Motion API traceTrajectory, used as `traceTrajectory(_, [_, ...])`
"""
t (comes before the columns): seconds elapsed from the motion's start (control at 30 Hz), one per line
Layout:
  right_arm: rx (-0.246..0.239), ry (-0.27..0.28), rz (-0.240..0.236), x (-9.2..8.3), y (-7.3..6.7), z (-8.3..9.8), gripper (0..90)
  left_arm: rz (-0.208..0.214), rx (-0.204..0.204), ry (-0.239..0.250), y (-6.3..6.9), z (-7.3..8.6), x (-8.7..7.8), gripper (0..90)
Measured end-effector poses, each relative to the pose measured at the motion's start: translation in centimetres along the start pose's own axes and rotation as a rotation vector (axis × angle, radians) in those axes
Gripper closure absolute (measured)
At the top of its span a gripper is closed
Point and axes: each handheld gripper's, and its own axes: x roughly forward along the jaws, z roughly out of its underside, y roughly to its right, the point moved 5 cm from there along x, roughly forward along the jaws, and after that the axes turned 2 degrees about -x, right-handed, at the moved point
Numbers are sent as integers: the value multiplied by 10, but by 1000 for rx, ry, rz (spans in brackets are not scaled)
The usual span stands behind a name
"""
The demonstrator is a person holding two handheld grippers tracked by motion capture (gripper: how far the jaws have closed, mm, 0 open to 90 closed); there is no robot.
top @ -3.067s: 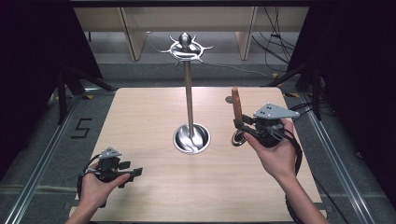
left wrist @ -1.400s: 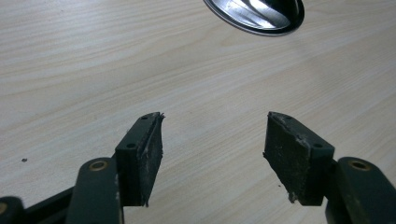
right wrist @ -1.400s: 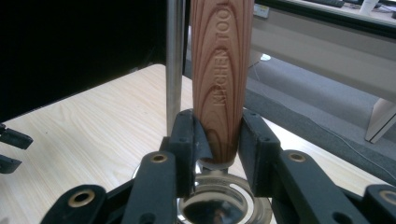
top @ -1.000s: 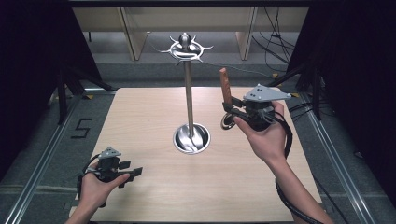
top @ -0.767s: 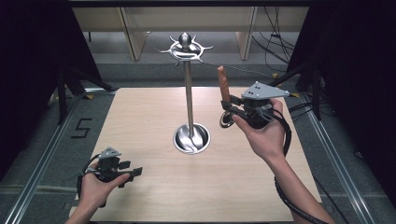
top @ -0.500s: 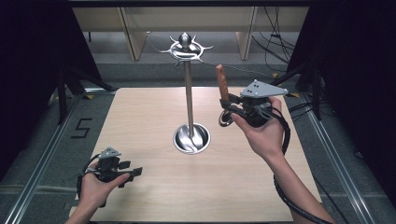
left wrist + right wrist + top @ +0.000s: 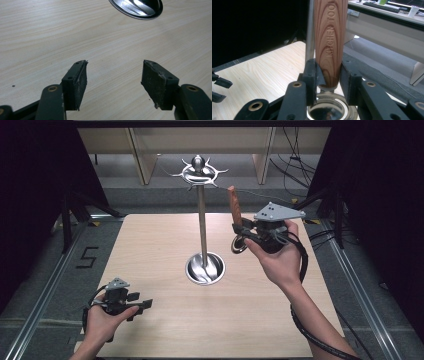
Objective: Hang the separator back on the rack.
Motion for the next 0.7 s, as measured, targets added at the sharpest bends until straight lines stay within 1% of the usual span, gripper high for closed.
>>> traceTrajectory(0.17, [-1, -4, -2, 1, -1, -3, 695, 0, 1, 0, 0, 0, 0, 365])
traceTrajectory(0.2, [10, -10, -13, 2, -2, -4, 695, 0, 0, 1, 0, 0, 0, 364])
traceTrajectory(0.23, [8, -2, -24, 3, -3, -5, 695, 0, 0, 1, 0, 0, 0, 365])
traceTrajectory(0.33, [-2, -14, -28, 4, -3, -6, 695, 0, -2, 3, 0, 0, 0, 365])
traceTrajectory(0.37, [14, -18, -30, 4, -5, -7, 695, 1, -3, 4, 0, 0, 0, 365])
traceTrajectory(0.4, [5, -12, -34, 5, -4, -7, 696, 1, -3, 4, 0, 0, 0, 364])
traceTrajectory(0.43, [6, -11, -38, 6, -5, -8, 695, 2, -16, 16, 1, -1, 1, 364])
traceTrajectory(0.47, [15, -12, -39, 6, -5, -8, 695, 1, -18, 17, 1, -1, 1, 365])
traceTrajectory(0.5, [8, -8, -37, 7, -5, -9, 695, 1, -17, 17, 1, -1, 1, 364])
traceTrajectory(0.57, [35, -8, -42, 7, -7, -9, 695, 1, -18, 18, 1, -1, 1, 364])
traceTrajectory(0.6, [35, -5, -44, 8, -7, -10, 695, 1, -12, 12, 1, -1, 1, 365])
traceTrajectory(0.63, [23, -2, -48, 8, -7, -11, 695, 1, 1, 1, 0, 0, 0, 364])
traceTrajectory(0.67, [20, 0, -49, 8, -7, -12, 695, 1, -9, 10, 1, 0, 1, 364])
traceTrajectory(0.7, [40, -1, -51, 8, -9, -12, 695, 2, -4, 2, 0, 0, 0, 365])
